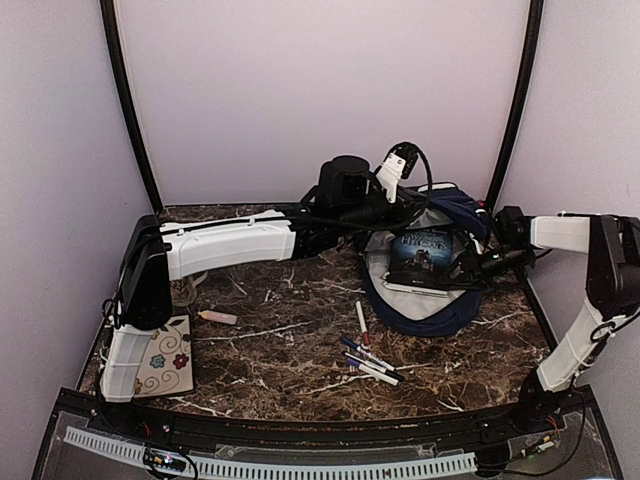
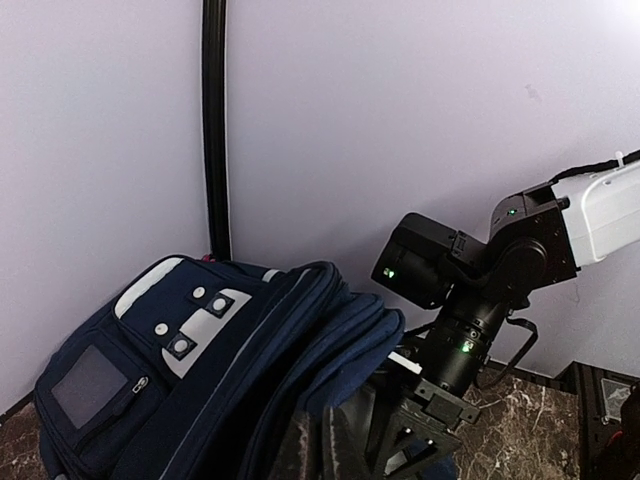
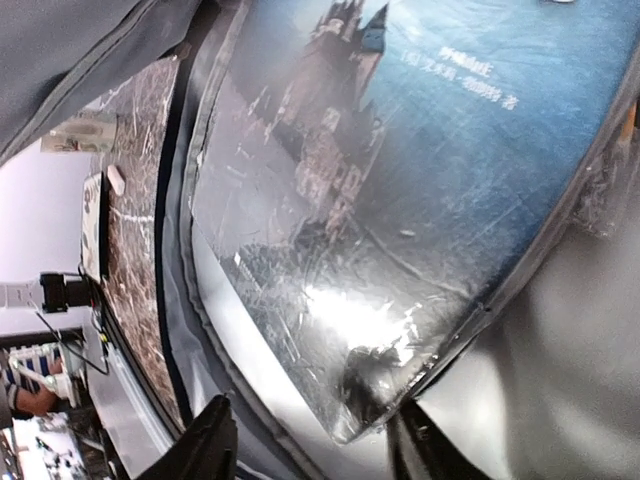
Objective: Pack the student bag
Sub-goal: Place the book in the largest pocket of the bag, then adjust the book in the largest pocket of the bag.
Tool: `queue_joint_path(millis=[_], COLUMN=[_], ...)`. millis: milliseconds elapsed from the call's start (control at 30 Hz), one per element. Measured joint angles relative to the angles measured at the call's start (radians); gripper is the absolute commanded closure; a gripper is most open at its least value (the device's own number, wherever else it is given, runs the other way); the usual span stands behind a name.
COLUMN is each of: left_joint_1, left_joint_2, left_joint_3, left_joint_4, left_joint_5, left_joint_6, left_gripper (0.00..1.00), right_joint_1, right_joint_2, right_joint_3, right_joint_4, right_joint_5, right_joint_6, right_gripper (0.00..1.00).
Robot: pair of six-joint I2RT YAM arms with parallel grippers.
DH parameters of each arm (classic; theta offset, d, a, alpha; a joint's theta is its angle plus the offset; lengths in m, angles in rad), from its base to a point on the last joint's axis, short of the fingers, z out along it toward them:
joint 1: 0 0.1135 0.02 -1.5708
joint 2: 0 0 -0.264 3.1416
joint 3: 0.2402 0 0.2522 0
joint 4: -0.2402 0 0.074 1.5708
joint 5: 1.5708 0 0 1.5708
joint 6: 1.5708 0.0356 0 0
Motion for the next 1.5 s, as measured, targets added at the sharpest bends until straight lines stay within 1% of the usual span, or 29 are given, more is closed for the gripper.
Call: queue_joint_path(millis=[100, 133, 367, 500, 633, 700, 800, 833, 900, 1067, 1133, 1333, 1500], left_joint_1=[0.0, 0.0, 0.0, 0.0, 0.0, 0.0, 0.001, 0.001, 0.001, 0.001, 0.001, 0.001, 0.001], left_joint_2=[0.0, 0.0, 0.0, 0.0, 0.0, 0.0, 0.0, 0.0, 0.0, 0.0, 0.0, 0.0, 0.0], left_joint_3=[0.0, 0.0, 0.0, 0.0, 0.0, 0.0, 0.0, 0.0, 0.0, 0.0, 0.0, 0.0, 0.0], left_joint_4=[0.007, 0.009, 0.016, 0.026, 0.028, 0.028, 0.028, 0.028, 0.028, 0.028, 0.028, 0.027, 0.027], left_joint_5=[0.0, 0.0, -0.007, -0.009, -0.01, -0.01, -0.011, -0.011, -0.011, -0.008, -0.007, -0.007, -0.007], left_joint_6=[-0.002, -0.004, -0.008, -0.015, -0.023, -0.024, -0.026, -0.026, -0.026, -0.033, -0.035, -0.035, -0.039], left_gripper=[1.0, 1.0, 1.0, 1.0, 1.0, 1.0, 1.0, 1.0, 1.0, 1.0, 1.0, 1.0, 1.0], right_joint_1=[0.021, 0.024, 0.05, 0.105, 0.237, 0.303, 0.372, 0.385, 0.401, 0.428, 0.436, 0.465, 0.499], right_joint_2=[-0.041, -0.056, -0.149, -0.169, -0.147, -0.144, -0.145, -0.148, -0.161, -0.205, -0.208, -0.198, -0.167], right_joint_3=[-0.01, -0.013, -0.016, -0.009, 0.031, 0.035, 0.034, 0.03, 0.017, -0.031, -0.043, -0.055, -0.067], right_joint_4=[-0.026, -0.035, -0.111, -0.161, -0.222, -0.227, -0.224, -0.214, -0.18, -0.037, 0.024, 0.154, 0.218], right_joint_5=[0.021, 0.026, 0.102, 0.151, 0.159, 0.168, 0.202, 0.222, 0.278, 0.455, 0.524, 0.651, 0.711], right_joint_6=[0.003, 0.008, -0.028, -0.09, -0.168, -0.197, -0.232, -0.243, -0.268, -0.356, -0.395, -0.5, -0.599], right_gripper=[0.36, 0.34, 0.33, 0.38, 0.43, 0.48, 0.58, 0.62, 0.64, 0.64, 0.62, 0.51, 0.5])
